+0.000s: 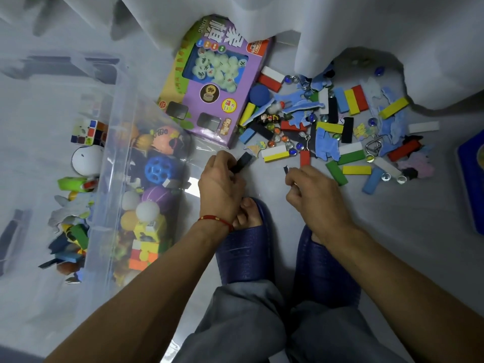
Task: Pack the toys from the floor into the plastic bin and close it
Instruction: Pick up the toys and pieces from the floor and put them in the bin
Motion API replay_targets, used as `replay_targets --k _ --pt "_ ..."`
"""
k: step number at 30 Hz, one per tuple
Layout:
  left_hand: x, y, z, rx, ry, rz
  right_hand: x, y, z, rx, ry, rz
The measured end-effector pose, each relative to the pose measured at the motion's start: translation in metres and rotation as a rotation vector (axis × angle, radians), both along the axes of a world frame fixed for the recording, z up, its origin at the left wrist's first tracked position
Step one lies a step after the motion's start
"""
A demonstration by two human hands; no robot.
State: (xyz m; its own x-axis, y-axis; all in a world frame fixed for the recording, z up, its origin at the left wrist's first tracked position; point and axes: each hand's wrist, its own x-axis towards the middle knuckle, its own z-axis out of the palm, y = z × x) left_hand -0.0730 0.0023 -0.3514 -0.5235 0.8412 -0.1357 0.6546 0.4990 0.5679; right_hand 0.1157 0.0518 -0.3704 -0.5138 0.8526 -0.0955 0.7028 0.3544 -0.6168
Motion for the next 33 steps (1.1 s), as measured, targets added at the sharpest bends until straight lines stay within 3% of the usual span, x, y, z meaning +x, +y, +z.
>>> replay_targets --k 5,8,12,14,18,20,25,29,33 --pt "0.017 -0.006 0.078 0.145 -0.393 0.257 -0.028 0.003 0.057 -0.756 0.55 -0.593" --pt "0.004 -0.014 0.147 0.346 -0.566 0.362 -0.064 0.015 0.111 -0.829 0.696 -0.51" --pt "-0.051 -0.046 0.22 0.534 -0.437 0.516 -0.136 0.011 0.201 -0.835 0.829 -0.147" --pt "-0.081 -0.067 0.234 0.522 -0.428 0.636 -0.174 -0.003 0.234 -0.872 0.778 -0.016" --pt "-0.114 -0.097 0.254 0.388 -0.649 0.761 -0.21 -0.012 0.264 -0.899 0.515 0.283" --pt "-0.111 -0.101 0.259 0.342 -0.524 0.748 -0.202 -0.012 0.263 -0.856 0.449 0.33" --pt "-0.05 -0.067 0.25 0.388 -0.179 0.374 -0.119 0.0 0.221 -0.568 0.449 0.157" --pt "0.001 -0.015 0.182 0.21 -0.208 0.055 -0.032 0.036 0.15 -0.358 0.094 -0.114" --pt "0.031 0.037 0.1 0.008 -0.121 -0.191 0.036 0.051 0.069 -0.154 -0.213 -0.351"
